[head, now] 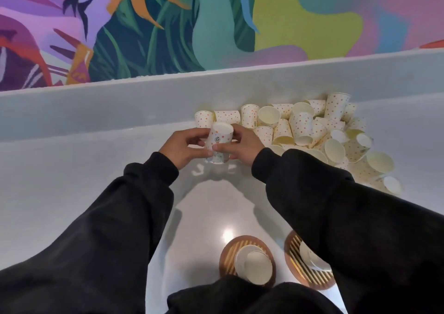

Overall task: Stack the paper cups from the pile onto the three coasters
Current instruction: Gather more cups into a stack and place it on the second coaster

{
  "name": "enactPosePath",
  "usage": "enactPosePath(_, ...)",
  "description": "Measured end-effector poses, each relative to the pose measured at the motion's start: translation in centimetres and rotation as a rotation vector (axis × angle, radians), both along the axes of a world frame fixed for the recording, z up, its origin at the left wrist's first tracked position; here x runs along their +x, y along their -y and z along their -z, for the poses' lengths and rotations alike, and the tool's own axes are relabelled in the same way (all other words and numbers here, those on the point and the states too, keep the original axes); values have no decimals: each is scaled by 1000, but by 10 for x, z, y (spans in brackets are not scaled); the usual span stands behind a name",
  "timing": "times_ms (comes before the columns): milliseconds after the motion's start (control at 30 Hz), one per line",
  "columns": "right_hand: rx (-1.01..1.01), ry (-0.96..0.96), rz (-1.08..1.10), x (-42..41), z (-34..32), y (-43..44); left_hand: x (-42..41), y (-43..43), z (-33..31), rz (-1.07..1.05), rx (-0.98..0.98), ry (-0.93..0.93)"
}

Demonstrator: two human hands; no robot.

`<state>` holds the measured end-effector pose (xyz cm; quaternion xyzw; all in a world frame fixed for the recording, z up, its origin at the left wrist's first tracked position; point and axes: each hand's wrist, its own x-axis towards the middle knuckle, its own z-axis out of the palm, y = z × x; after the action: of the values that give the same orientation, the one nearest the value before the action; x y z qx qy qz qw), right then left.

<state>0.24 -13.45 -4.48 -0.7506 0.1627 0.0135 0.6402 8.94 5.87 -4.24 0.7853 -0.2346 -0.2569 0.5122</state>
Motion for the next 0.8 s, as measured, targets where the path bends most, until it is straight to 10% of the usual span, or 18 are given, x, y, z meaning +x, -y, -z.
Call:
enactPosePath(333,98,-50,96,-11,16,24,66,59,59,-373,373,-65)
enactPosePath(800,146,-65,132,-20,21,32,52,45,53,-604,9,-225)
